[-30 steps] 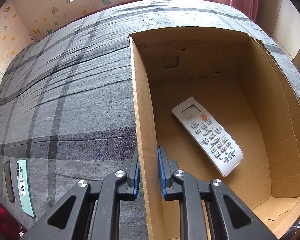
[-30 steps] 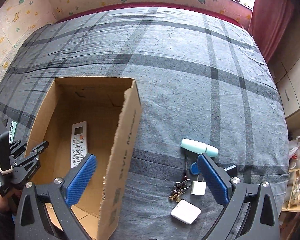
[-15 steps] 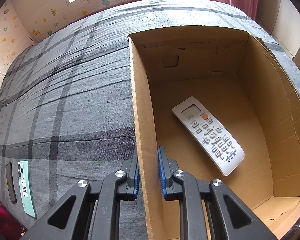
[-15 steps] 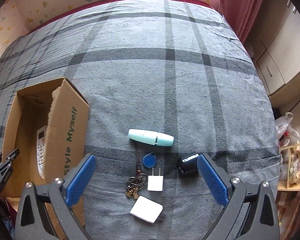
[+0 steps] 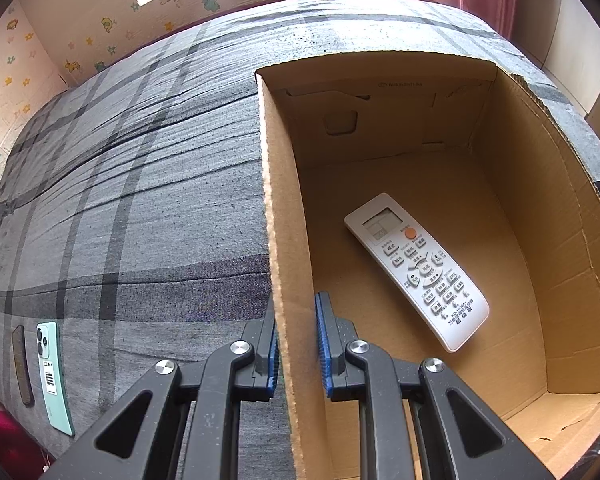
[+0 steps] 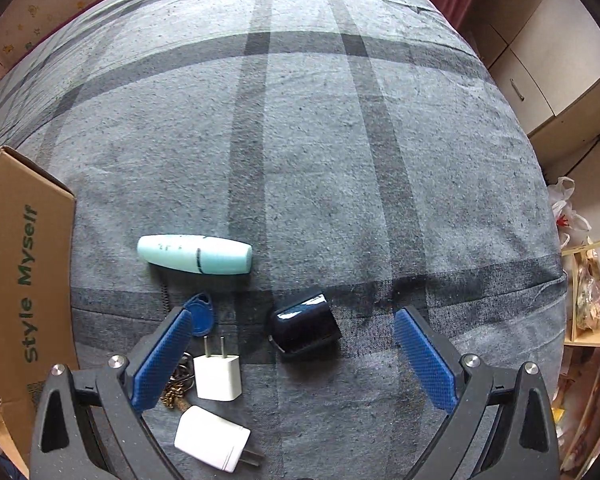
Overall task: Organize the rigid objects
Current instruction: 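Close the right tool on the black round object, then lift the black object with the right tool over the box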
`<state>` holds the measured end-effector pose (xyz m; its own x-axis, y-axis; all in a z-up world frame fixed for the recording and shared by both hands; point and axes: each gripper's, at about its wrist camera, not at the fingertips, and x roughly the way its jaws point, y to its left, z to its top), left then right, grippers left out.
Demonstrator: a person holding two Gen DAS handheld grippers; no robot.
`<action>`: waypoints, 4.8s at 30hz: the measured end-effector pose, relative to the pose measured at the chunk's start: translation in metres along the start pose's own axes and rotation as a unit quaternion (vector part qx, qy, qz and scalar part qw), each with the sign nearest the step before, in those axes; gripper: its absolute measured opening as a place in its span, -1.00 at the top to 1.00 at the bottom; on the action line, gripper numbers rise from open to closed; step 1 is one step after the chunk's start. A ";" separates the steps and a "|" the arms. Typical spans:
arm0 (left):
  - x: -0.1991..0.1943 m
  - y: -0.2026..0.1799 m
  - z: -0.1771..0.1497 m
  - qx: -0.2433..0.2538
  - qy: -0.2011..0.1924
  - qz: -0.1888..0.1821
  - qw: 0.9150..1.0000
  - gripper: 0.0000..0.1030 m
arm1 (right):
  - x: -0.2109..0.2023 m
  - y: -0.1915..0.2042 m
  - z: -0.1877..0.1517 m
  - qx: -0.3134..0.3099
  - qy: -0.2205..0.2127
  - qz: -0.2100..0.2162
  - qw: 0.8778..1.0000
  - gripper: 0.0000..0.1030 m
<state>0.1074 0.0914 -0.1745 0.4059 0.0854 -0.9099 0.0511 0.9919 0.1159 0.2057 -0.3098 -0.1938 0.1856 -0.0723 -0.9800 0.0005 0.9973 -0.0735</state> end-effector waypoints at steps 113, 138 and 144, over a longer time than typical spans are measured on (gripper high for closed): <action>0.002 0.004 -0.001 -0.003 -0.002 -0.006 1.000 0.65 | -0.125 0.285 -0.060 -0.266 -0.025 0.090 0.959 0.04; 0.003 0.006 -0.003 -0.003 -0.002 -0.007 1.000 0.64 | -0.040 0.309 -0.105 -0.228 0.042 0.080 0.969 0.04; 0.003 0.006 -0.003 -0.004 -0.003 -0.007 1.000 0.64 | -0.026 0.314 -0.109 -0.231 0.050 0.071 0.969 0.03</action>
<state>0.1056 0.0974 -0.1776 0.4107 0.0703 -0.9090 0.0506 0.9937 0.0997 0.0936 0.0034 -0.2112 0.0553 0.0412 -0.9976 -0.4622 0.8867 0.0110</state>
